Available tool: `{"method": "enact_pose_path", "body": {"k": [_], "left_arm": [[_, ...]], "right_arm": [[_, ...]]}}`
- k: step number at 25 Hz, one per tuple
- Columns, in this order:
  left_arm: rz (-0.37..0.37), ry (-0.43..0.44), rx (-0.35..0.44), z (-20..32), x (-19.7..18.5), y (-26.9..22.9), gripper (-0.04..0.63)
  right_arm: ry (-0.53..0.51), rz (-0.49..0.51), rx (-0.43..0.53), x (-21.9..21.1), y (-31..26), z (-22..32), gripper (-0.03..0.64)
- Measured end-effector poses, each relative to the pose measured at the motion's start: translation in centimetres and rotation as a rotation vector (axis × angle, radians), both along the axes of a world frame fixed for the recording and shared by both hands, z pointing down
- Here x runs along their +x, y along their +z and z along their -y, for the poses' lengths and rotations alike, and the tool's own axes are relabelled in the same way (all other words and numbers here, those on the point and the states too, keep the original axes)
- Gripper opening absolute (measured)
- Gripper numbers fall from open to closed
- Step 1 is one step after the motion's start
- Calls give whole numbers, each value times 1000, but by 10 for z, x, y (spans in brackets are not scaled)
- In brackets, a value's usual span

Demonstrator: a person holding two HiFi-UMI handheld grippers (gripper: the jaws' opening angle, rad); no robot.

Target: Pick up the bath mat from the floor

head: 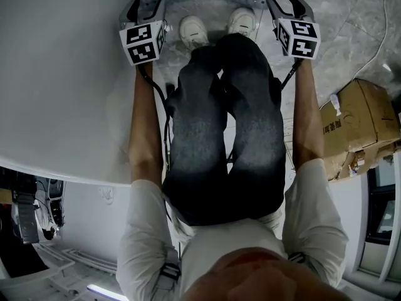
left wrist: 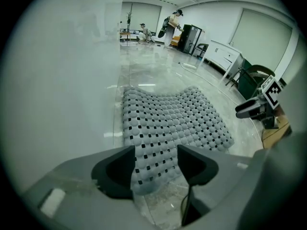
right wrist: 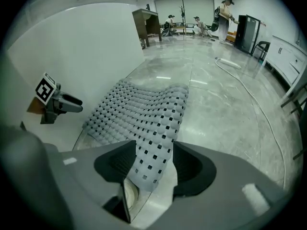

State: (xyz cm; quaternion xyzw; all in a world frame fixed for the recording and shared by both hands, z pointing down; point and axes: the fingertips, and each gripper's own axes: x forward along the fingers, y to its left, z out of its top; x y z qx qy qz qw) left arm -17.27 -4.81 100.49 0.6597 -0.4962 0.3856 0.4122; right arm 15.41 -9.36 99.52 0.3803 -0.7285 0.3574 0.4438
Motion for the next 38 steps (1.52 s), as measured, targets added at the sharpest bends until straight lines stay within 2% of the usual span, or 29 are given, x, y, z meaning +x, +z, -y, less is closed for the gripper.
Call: {"method": "enact_pose_path", "body": {"k": [4, 11, 27, 32, 38], "left_arm": [[15, -3, -12, 0, -7, 20, 302], [47, -11, -35, 4, -18, 54, 330], [46, -69, -72, 5, -22, 101, 391], [49, -87, -76, 5, -23, 112, 405], [39, -86, -69, 6, -22, 119, 414]], "right_arm": [[40, 17, -19, 2, 17, 0, 258], [45, 11, -45, 4, 47, 1, 298], [68, 6, -89, 1, 87, -10, 345], [118, 33, -99, 3, 96, -13, 344], [130, 99, -89, -1, 99, -7, 351]]}}
